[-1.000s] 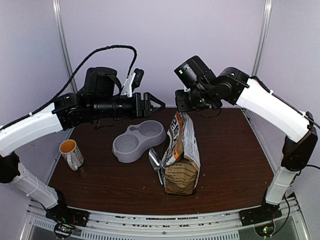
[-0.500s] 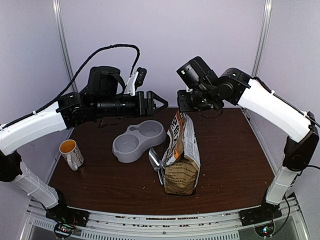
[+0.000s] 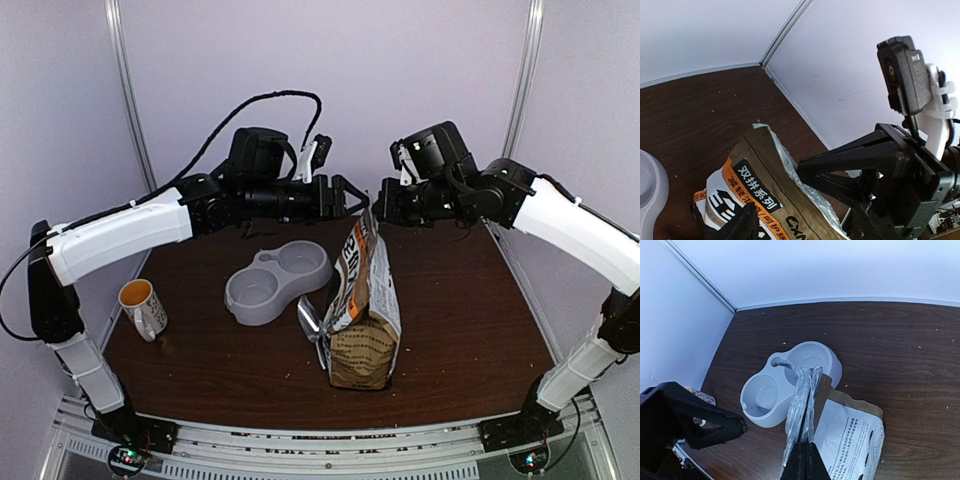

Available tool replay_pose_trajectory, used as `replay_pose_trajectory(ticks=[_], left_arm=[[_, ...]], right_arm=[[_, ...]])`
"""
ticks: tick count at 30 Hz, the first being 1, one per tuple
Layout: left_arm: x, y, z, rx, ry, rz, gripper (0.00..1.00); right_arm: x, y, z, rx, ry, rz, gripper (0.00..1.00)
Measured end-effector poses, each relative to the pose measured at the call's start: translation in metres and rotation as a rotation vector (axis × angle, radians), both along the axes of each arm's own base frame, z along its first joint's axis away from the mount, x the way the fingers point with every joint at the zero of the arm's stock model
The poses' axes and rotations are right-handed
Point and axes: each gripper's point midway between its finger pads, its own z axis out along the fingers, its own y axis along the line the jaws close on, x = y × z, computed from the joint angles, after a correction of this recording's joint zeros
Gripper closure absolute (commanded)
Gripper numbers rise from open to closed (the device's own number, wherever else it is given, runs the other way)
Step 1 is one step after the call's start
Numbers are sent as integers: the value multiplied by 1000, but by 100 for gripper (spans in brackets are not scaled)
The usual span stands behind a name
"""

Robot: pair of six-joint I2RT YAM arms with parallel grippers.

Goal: Serve the pet food

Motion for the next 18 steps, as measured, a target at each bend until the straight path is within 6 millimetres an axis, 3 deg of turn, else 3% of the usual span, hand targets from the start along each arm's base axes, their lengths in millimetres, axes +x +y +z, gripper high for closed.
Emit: replay_pose_trajectory(ticks=[5, 15, 18], left_arm=[[2, -11, -9, 11, 20, -30, 34], [-1, -12, -15, 24, 38, -46, 53], [-3, -10, -29, 43, 59, -44, 55]], right_arm=[[0, 8, 2, 65, 6, 39, 100], [1, 13, 4, 95, 5, 57, 100], [1, 13, 5, 98, 6, 54, 100]])
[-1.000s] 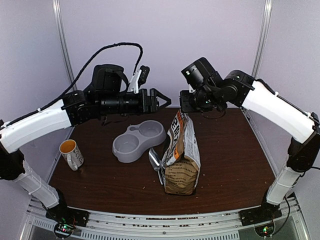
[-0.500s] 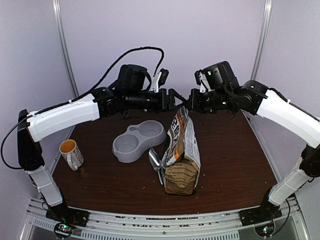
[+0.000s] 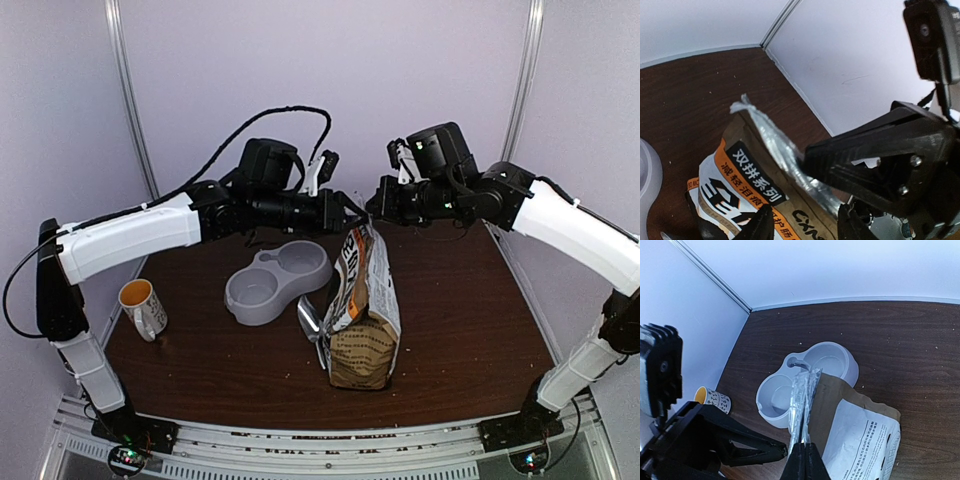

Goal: Serve the pet food

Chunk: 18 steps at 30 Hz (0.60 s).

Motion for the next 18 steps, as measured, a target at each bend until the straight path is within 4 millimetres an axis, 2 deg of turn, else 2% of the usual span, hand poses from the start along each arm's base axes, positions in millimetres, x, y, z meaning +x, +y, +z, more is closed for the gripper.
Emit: replay_pose_trajectory(ticks=[5, 14, 18], left_arm=[[-2, 2, -17, 26, 26, 1, 55], [-3, 2, -16, 21, 33, -2, 55], [-3, 5, -9, 9, 21, 8, 55]], right_arm=[[0, 0, 0, 8, 6, -7, 100], [0, 0, 0, 9, 7, -8, 100], [0, 0, 0, 9, 7, -8, 100]])
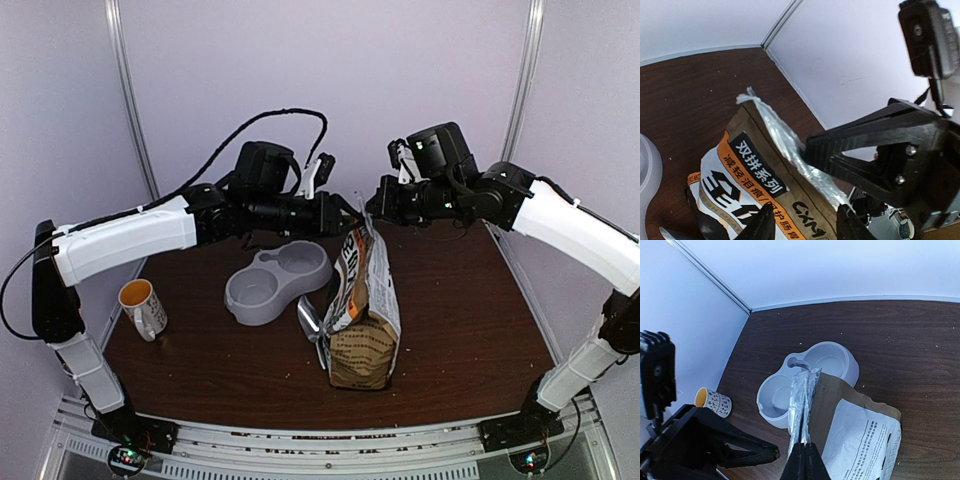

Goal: Serve the pet food

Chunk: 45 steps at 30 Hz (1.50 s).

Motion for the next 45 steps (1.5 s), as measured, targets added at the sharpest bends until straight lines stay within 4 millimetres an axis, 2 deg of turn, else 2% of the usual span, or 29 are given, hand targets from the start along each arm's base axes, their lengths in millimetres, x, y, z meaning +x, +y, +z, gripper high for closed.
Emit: replay_pose_trajectory(ticks=[5, 8, 16, 20, 37, 45], left_arm=[[-5, 5, 30, -68, -46, 2, 53], [-6, 5, 39, -90, -62, 1, 53], [-2, -9, 20, -59, -23, -17, 53], [-2, -14, 8, -28, 4, -27, 58], [-5, -15, 6, -24, 22, -31, 80], [-6, -18, 3, -29, 41, -43, 85]], right_arm=[[0, 0, 0, 0, 0, 0, 100], [0, 0, 0, 0, 0, 0, 100], [0, 0, 0, -1, 1, 0, 100], [0, 0, 0, -1, 1, 0, 100], [-1, -1, -1, -6, 4, 0, 100], [-1, -1, -2, -26, -5, 12, 100]])
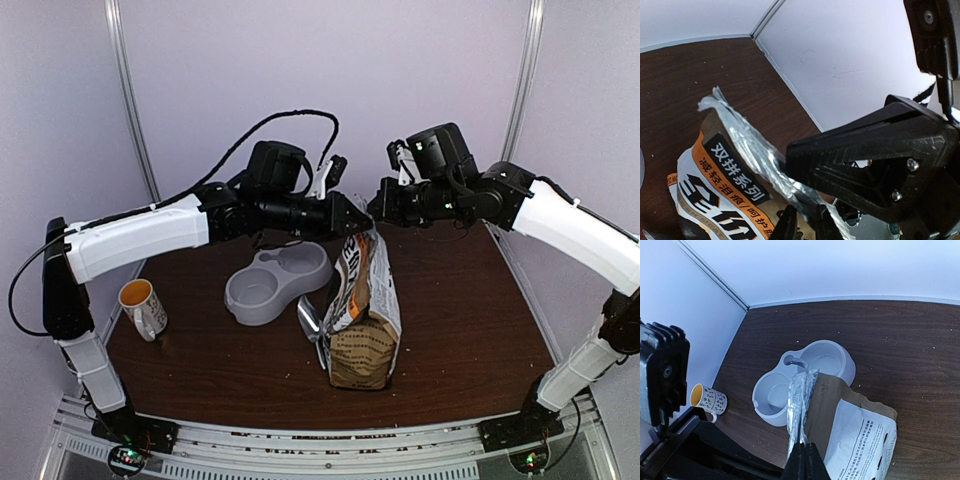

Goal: Serve the pet food

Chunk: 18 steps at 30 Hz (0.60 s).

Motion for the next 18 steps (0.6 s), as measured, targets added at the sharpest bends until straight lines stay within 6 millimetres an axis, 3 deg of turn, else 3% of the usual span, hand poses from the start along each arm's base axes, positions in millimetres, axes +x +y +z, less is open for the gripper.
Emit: replay_pose_trajectory(ticks=[8, 13, 18], left_arm=[[1, -9, -6, -19, 28, -16, 100], [1, -10, -3, -33, 26, -14, 100], [0, -12, -1, -41, 18, -19, 100]], right_arm=[[-2, -1, -3, -36, -6, 22, 100], [-4, -5, -2, -64, -22, 33, 100], [-9, -14, 2, -107, -46, 48, 88]])
